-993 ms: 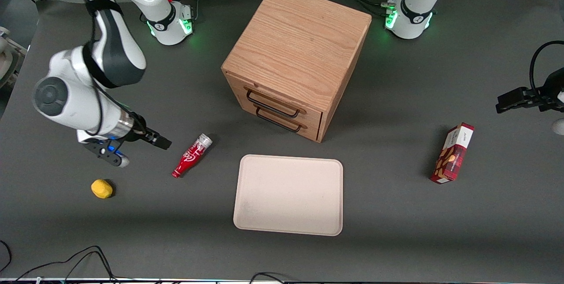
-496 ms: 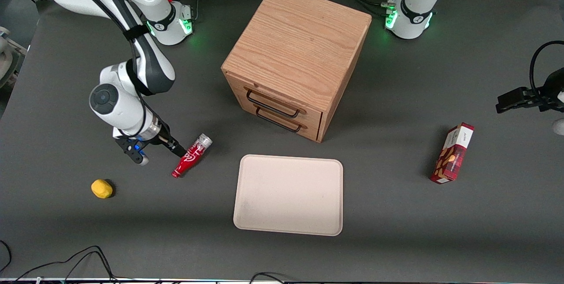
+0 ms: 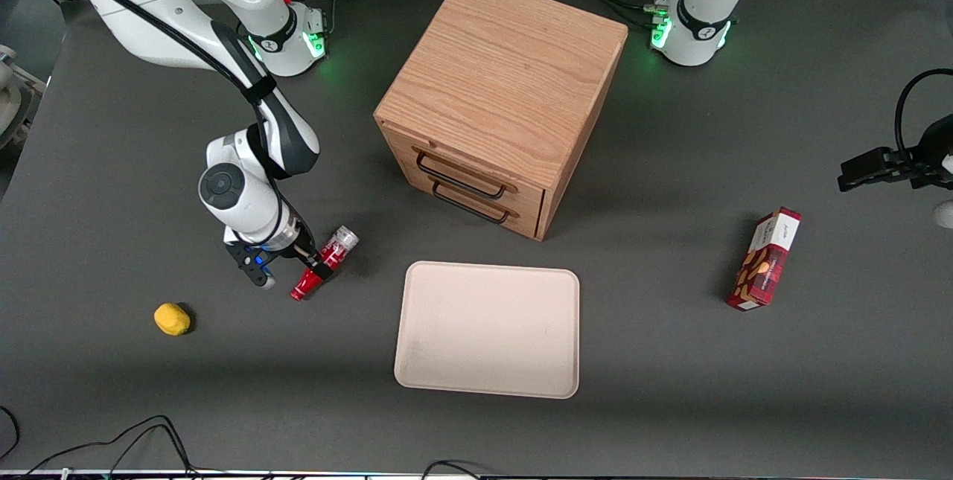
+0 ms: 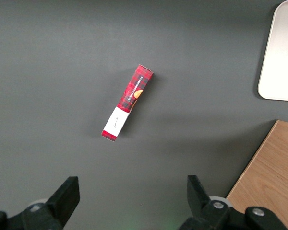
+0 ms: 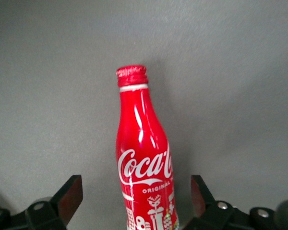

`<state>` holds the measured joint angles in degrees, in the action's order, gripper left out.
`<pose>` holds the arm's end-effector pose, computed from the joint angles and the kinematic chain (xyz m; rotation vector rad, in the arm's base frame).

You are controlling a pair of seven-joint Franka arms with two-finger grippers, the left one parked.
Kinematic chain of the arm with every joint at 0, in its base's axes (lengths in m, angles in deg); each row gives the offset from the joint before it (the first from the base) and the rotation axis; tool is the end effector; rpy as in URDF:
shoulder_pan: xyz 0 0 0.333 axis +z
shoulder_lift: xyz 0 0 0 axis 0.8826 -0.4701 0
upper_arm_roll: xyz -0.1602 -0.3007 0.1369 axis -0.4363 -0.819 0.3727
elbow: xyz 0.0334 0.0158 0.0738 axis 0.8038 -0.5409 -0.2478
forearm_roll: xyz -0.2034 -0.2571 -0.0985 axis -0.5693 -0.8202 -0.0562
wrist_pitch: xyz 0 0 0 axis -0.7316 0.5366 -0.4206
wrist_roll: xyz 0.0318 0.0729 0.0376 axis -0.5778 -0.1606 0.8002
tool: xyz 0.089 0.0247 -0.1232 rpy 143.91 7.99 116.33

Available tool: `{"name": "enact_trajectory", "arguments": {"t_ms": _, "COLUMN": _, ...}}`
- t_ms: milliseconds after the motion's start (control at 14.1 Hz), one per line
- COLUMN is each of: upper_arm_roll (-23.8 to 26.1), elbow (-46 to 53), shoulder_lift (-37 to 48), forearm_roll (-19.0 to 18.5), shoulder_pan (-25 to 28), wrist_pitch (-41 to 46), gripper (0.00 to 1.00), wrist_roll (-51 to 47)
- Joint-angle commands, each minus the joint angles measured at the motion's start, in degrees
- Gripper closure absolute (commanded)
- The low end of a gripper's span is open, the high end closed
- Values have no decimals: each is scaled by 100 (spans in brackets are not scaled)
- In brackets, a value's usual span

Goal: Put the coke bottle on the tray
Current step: 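Lower the right gripper around the bottle and close on it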

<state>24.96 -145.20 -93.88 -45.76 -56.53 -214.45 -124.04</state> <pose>0.5723 0.1475 0.2588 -2.8387 1.2027 -0.0837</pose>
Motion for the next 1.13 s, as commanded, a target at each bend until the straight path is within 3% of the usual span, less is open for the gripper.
{"name": "enact_trajectory", "arguments": {"t_ms": 0, "upper_arm_roll": 20, "elbow": 104, "shoulder_lift": -227, "forearm_roll": -274, "shoulder_pan": 72, "wrist_pitch": -180, "gripper": 0, "wrist_roll": -313}}
{"name": "enact_trajectory", "arguments": {"t_ms": 709, "upper_arm_roll": 11, "elbow": 95, "shoulder_lift": -439, "forearm_roll": -441, "shoulder_pan": 64, "wrist_pitch": -233, "gripper": 3, "wrist_roll": -357}}
{"name": "enact_trajectory", "arguments": {"t_ms": 780, "upper_arm_roll": 11, "elbow": 95, "shoulder_lift": -439, "forearm_roll": -441, "shoulder_pan": 64, "wrist_pitch": -233, "gripper": 11, "wrist_roll": -357}}
{"name": "enact_trajectory", "arguments": {"t_ms": 851, "upper_arm_roll": 11, "elbow": 95, "shoulder_lift": -430, "forearm_roll": -441, "shoulder_pan": 64, "wrist_pitch": -233, "gripper": 44, "wrist_roll": -357}}
{"name": "enact_trajectory", "arguments": {"t_ms": 922, "upper_arm_roll": 11, "elbow": 95, "shoulder_lift": -430, "forearm_roll": -450, "shoulder_pan": 64, "wrist_pitch": -233, "gripper": 92, "wrist_roll": -357}}
{"name": "enact_trajectory", "arguments": {"t_ms": 993, "upper_arm_roll": 11, "elbow": 86, "shoulder_lift": -430, "forearm_roll": -502, "shoulder_pan": 64, "wrist_pitch": -242, "gripper": 100, "wrist_roll": -357}}
{"name": "enact_trajectory", "arguments": {"t_ms": 1064, "upper_arm_roll": 11, "elbow": 86, "shoulder_lift": -430, "forearm_roll": -564, "shoulder_pan": 38, "wrist_pitch": -303, "gripper": 100, "wrist_roll": -357}}
